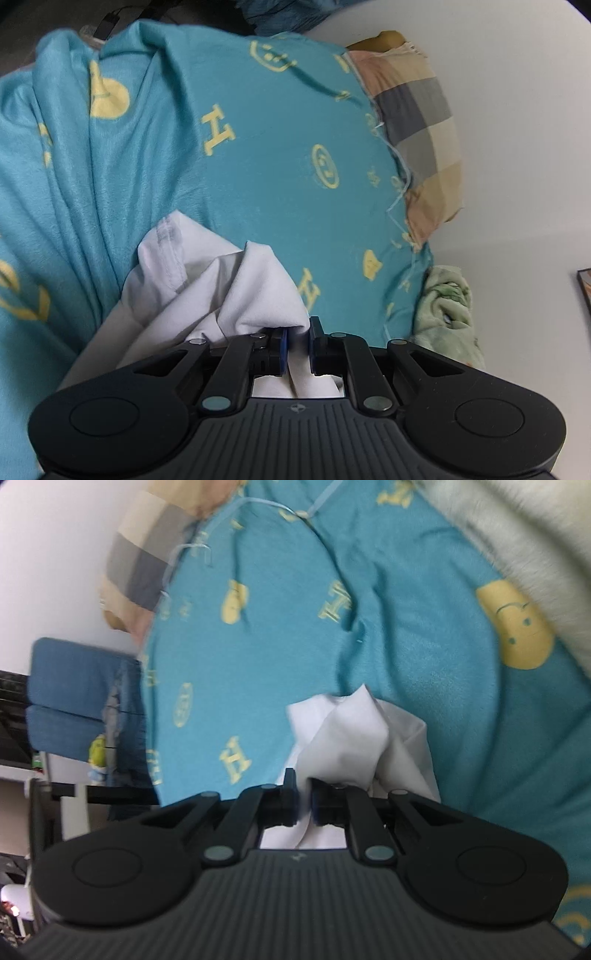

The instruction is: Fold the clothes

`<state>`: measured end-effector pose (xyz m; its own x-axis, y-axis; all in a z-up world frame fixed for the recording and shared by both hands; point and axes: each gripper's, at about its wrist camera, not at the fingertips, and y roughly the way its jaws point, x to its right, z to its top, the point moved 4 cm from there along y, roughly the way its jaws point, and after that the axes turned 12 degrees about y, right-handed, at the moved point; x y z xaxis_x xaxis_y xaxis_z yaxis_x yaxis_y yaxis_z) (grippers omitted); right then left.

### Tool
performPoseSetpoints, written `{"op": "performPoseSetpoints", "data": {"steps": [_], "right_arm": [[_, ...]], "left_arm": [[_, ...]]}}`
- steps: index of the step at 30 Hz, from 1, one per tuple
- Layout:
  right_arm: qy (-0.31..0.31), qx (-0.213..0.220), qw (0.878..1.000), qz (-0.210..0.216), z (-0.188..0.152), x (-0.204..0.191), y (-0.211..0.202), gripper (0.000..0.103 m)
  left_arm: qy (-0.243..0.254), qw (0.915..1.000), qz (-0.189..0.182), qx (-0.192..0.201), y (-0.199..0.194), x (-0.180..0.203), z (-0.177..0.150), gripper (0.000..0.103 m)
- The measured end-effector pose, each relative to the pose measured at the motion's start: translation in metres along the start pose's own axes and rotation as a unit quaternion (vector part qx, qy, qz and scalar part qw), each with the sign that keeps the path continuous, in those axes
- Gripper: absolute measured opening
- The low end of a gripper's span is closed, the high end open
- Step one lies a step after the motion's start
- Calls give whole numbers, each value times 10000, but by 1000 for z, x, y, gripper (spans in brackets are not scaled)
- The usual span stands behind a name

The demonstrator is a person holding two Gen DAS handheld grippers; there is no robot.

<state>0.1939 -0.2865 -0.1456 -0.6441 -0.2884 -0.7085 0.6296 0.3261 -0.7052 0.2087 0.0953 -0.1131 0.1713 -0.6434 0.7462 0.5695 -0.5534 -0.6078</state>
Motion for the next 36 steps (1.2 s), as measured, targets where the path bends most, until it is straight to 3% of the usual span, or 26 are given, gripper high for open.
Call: {"op": "performPoseSetpoints", "data": {"steps": [3, 7, 15, 17, 18, 19, 20, 23, 26, 28, 30, 32, 36], "right_arm": [[50, -103, 9999, -54, 6, 5, 16, 11], [-132, -110, 9998, 22, 6, 3, 15, 12], [-641, 108, 9957, 661, 8, -14, 7, 12], [-701, 10, 9956, 618, 9, -13, 16, 13], [-740, -27, 9954, 605, 9, -13, 19, 14], [-835, -25, 9945, 626, 7, -15, 18, 21], [-1007, -7, 9926, 685, 4, -19, 14, 36], [-1539, 174, 9831, 975, -7, -34, -5, 71], [-2283, 293, 9667, 1117, -22, -49, -17, 73], [-2918, 448, 9522, 791, -30, -56, -13, 72], [-3410, 664, 9366, 453, -33, -58, -4, 72], [-3689, 761, 9262, 168, -30, -56, 12, 66], [-3649, 624, 9289, -62, -21, -46, 33, 65]], "left_arm": [[-83, 9999, 40, -89, 17, -16, 3, 12], [176, 9998, 38, -71, 19, -12, 7, 12], [908, 9958, -26, 134, 13, 13, 16, 13], [1108, 9938, 54, 96, 15, 17, 16, 19], [1232, 9923, 99, 65, 16, 19, 14, 27], [1401, 9900, 140, 36, 14, 23, 12, 37], [1594, 9870, 184, 40, 11, 27, 9, 41], [2322, 9721, 281, 187, -3, 46, -2, 56], [3308, 9414, 548, 373, -10, 69, -19, 62], [3850, 9179, 870, 412, -5, 78, -29, 63], [4090, 9049, 1139, 299, 8, 78, -34, 63], [4213, 8963, 1374, 158, 22, 73, -36, 63], [4281, 8899, 1570, -93, 43, 62, -38, 62]]}}
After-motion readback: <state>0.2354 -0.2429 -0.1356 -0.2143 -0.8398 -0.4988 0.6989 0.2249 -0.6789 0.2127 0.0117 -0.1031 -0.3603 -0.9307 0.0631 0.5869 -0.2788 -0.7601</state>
